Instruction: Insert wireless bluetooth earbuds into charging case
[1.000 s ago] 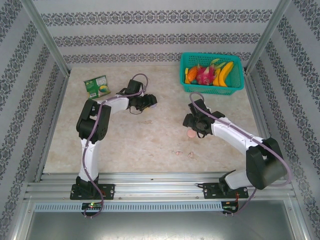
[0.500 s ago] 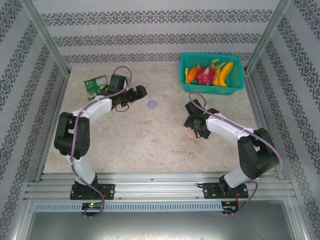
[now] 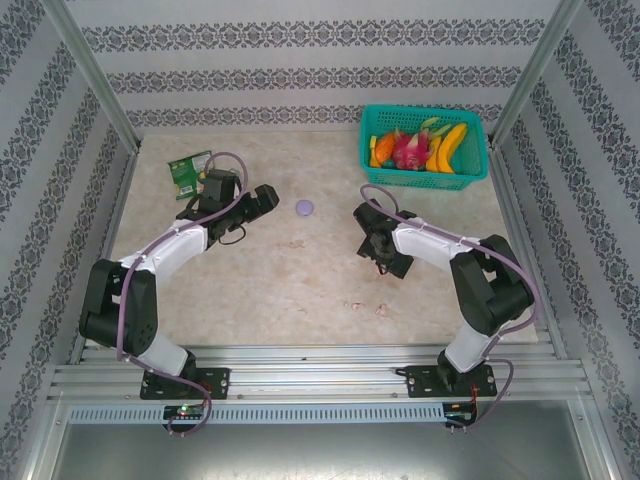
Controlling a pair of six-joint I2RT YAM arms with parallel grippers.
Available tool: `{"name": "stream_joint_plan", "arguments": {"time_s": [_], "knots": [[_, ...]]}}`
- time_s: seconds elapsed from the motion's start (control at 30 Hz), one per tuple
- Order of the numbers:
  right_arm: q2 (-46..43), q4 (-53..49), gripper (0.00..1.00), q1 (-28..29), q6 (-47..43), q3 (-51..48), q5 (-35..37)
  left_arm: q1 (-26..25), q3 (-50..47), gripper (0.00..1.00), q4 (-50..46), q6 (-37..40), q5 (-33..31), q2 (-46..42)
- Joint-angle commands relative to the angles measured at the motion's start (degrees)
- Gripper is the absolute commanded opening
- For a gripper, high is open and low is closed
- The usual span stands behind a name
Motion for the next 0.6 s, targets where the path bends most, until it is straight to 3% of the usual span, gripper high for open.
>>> {"name": "stream_joint_plan", "arguments": {"time_s": [0.0, 0.57], "knots": [[1.0, -2.6, 0.82, 0.8, 2.8, 1.0, 0.8, 0.3, -1.9, 1.0, 3.5, -3.0, -1.6, -2.7], [4.7, 1.4, 0.74, 0.9, 4.0, -0.8, -1.8, 0.2, -5.9, 1.0, 2.6, -10.3, -7.5, -7.2]]}}
